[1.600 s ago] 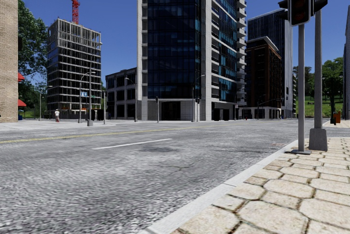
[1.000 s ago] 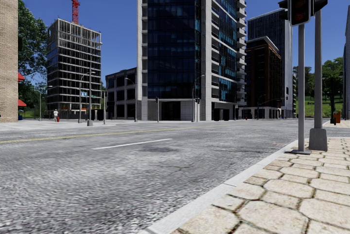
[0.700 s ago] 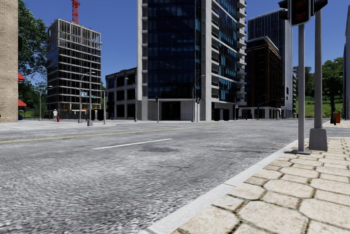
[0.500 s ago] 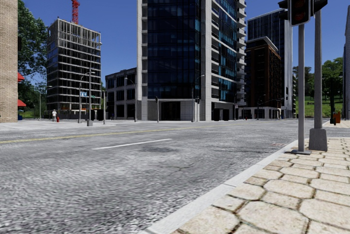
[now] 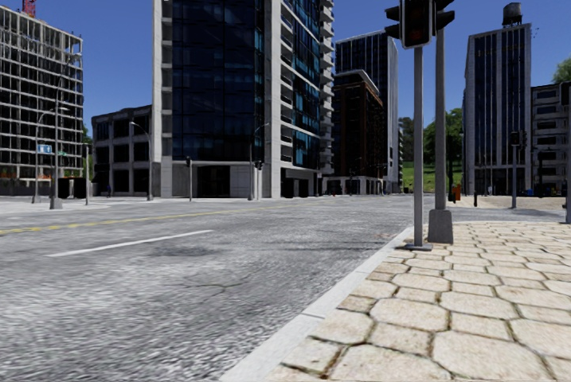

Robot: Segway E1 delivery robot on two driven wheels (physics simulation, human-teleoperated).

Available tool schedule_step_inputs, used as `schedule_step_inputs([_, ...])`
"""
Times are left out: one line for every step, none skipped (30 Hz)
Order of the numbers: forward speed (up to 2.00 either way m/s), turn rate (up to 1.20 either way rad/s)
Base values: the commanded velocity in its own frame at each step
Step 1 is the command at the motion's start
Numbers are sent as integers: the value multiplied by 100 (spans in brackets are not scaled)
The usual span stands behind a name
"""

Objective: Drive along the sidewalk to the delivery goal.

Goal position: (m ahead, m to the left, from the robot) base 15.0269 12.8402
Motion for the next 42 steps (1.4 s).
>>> schedule_step_inputs([86, -68])
schedule_step_inputs([86, -68])
schedule_step_inputs([86, -68])
schedule_step_inputs([86, -68])
schedule_step_inputs([86, -68])
schedule_step_inputs([86, -68])
schedule_step_inputs([89, -68])
schedule_step_inputs([89, -68])
schedule_step_inputs([93, -68])
schedule_step_inputs([96, -68])
schedule_step_inputs([97, -73])
schedule_step_inputs([97, -80])
schedule_step_inputs([97, -82])
schedule_step_inputs([97, -82])
schedule_step_inputs([97, -82])
schedule_step_inputs([98, -83])
schedule_step_inputs([100, -83])
schedule_step_inputs([100, -83])
schedule_step_inputs([103, -83])
schedule_step_inputs([107, -83])
schedule_step_inputs([110, -83])
schedule_step_inputs([111, -83])
schedule_step_inputs([111, -83])
schedule_step_inputs([112, -83])
schedule_step_inputs([114, -83])
schedule_step_inputs([115, -83])
schedule_step_inputs([116, -83])
schedule_step_inputs([116, -83])
schedule_step_inputs([116, -83])
schedule_step_inputs([116, -83])
schedule_step_inputs([116, -83])
schedule_step_inputs([116, -83])
schedule_step_inputs([116, -83])
schedule_step_inputs([117, -83])
schedule_step_inputs([118, -83])
schedule_step_inputs([120, -83])
schedule_step_inputs([120, -83])
schedule_step_inputs([122, -83])
schedule_step_inputs([124, -83])
schedule_step_inputs([126, -83])
schedule_step_inputs([127, -83])
schedule_step_inputs([127, -83])
